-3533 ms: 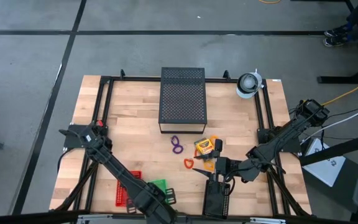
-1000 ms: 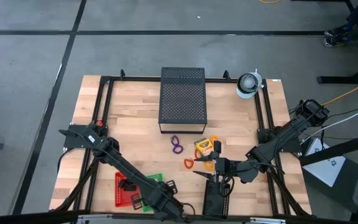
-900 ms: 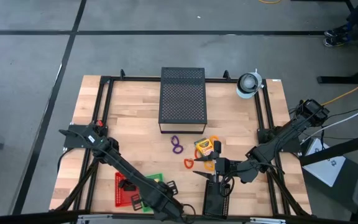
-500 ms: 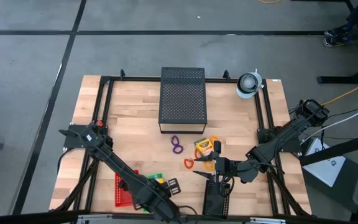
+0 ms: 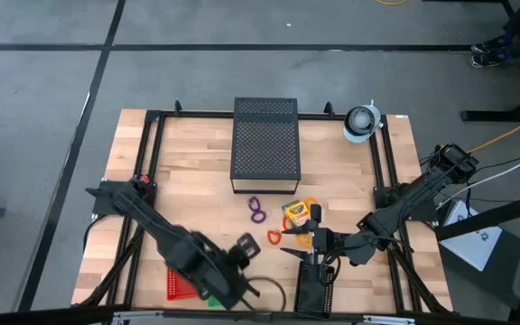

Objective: Pick & Place Office Desk Supplies
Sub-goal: Put the crayon box into the green bin

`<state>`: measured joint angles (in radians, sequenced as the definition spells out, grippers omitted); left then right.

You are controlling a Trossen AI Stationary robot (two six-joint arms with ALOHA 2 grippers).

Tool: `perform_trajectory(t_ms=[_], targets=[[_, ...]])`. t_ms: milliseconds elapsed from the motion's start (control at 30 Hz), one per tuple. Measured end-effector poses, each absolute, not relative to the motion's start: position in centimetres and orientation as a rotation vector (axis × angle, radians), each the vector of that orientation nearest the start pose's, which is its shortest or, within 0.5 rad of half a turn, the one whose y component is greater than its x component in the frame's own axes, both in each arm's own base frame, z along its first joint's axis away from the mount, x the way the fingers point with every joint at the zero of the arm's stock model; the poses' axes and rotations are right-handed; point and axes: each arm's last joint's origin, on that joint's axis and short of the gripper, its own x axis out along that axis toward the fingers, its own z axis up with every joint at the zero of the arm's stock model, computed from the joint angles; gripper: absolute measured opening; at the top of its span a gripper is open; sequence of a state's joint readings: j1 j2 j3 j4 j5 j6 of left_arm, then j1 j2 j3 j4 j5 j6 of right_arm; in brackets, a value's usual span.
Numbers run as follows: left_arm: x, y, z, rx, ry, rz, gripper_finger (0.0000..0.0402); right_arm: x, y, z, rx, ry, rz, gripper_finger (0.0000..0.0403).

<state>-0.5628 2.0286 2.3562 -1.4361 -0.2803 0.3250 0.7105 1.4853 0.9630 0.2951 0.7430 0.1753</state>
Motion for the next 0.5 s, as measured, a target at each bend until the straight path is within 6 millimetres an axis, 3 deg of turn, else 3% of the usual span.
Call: perform_trajectory(t_ms=[267, 500], targets=[[29.7, -14.3, 45.4, 0.616, 0.83, -0.253, 0.0148, 26.0, 19.9, 27.6, 0.1, 0.174, -0.028, 0.0196], [23.1, -8.6, 49.8, 0.478, 0.693, -0.151, 0.0148, 26.0, 20.0, 27.5, 0.12, 0.188, 0.013, 0.0196]])
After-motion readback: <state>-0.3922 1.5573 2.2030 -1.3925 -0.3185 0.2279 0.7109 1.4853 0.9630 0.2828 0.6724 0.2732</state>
